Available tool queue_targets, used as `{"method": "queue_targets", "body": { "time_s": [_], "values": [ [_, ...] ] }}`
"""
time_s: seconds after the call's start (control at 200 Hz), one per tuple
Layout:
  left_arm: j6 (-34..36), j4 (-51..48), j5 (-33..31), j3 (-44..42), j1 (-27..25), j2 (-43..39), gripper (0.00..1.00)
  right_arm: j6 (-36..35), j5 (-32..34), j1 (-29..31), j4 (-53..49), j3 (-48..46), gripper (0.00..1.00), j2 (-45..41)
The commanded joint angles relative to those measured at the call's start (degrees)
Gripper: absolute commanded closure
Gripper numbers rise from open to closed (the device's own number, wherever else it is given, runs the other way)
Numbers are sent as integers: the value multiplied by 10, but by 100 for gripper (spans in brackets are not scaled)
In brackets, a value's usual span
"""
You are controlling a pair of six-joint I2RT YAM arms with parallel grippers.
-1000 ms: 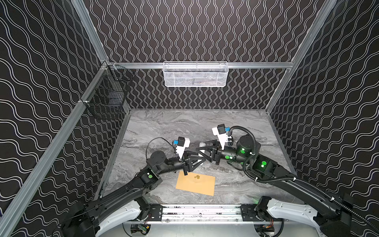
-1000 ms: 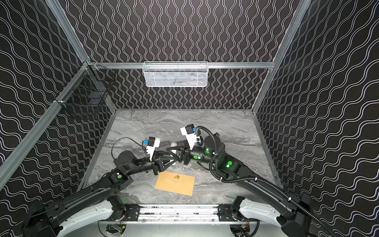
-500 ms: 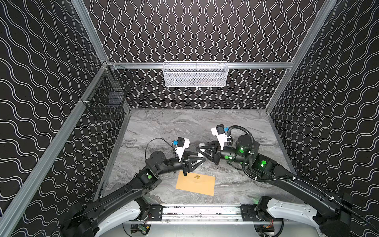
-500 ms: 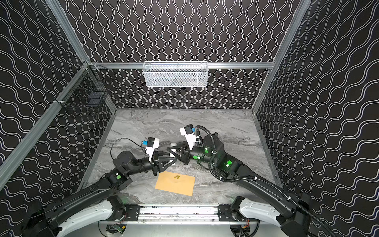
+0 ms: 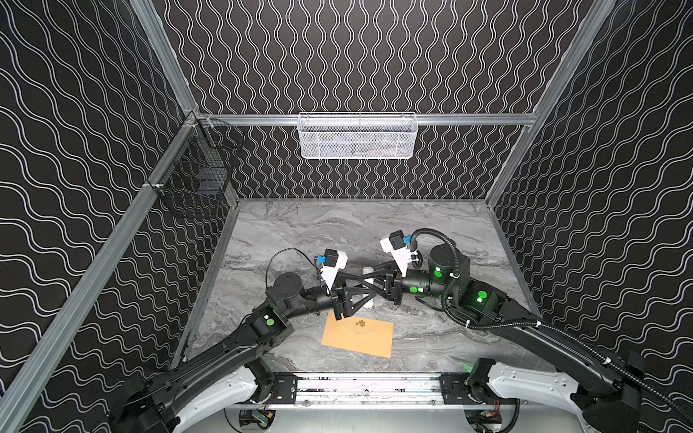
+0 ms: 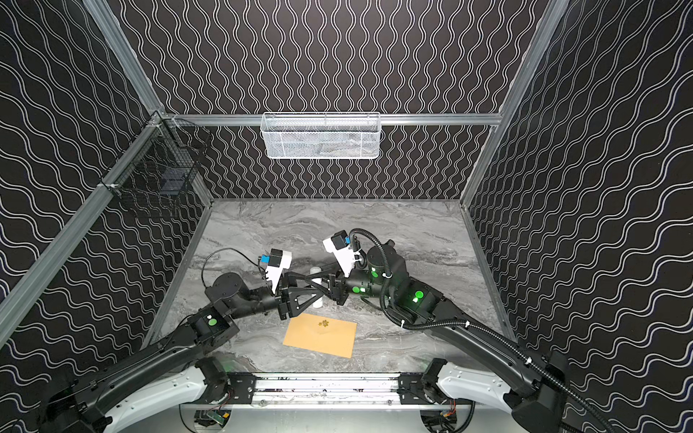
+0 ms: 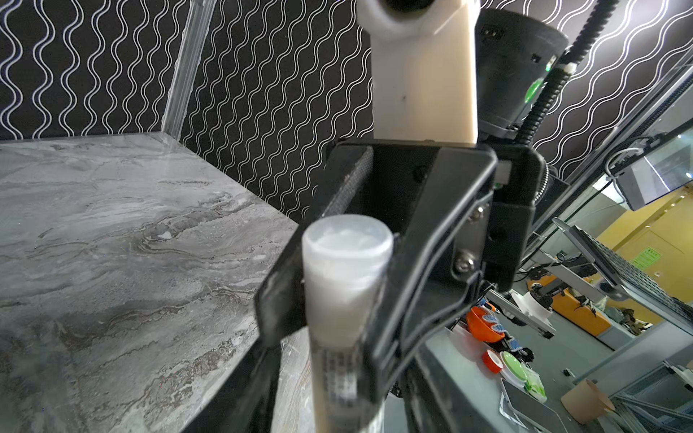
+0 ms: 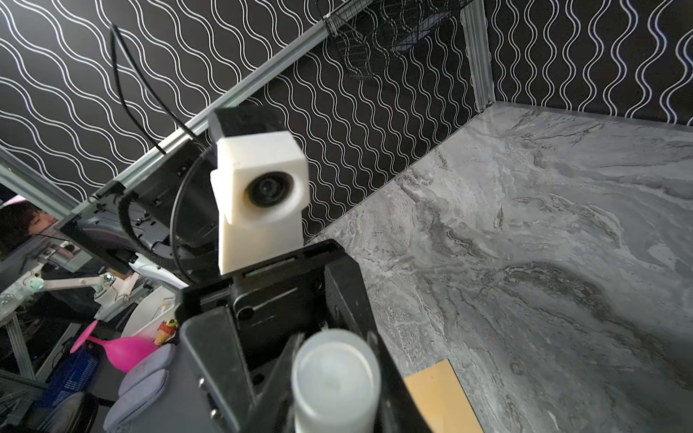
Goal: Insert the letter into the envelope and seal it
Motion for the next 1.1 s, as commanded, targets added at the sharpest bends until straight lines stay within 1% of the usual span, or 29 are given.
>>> {"method": "queue_targets", "body": {
  "time_s": [0.0, 0.07, 0.185, 0.23, 0.285, 0.415, 0.51, 0.616, 0.801, 1.016, 1.096],
  "values": [
    [8, 4, 10, 6, 0, 10, 52, -18, -25, 0, -8, 21, 93, 4],
    [9, 4, 13, 8, 0, 12, 57, -22, -29, -1, -18, 29, 94, 10],
    [9, 5, 10, 7, 0, 11, 70, -24, -35, -1, -23, 35, 94, 17],
    [9, 4, 9, 8, 0, 10, 73, -25, -37, 0, -24, 36, 94, 19],
    [8, 3, 9, 10, 0, 11, 74, -26, -39, 0, -26, 38, 94, 22],
    [7, 1, 15, 16, 0, 14, 73, -32, -41, 0, -36, 45, 95, 33],
    [15, -13, 17, 22, 0, 14, 62, -41, -37, -1, -53, 50, 97, 40],
    [21, -21, 17, 22, 0, 10, 56, -48, -33, -1, -61, 51, 97, 39],
    [20, -24, 19, 24, 0, 10, 57, -63, -30, -1, -84, 62, 98, 40],
    [17, -27, 19, 16, 0, 2, 55, -74, -27, -3, -96, 68, 99, 45],
    [18, -31, 18, 17, 0, 0, 58, -76, -28, -3, -99, 69, 99, 48]
  ]
}}
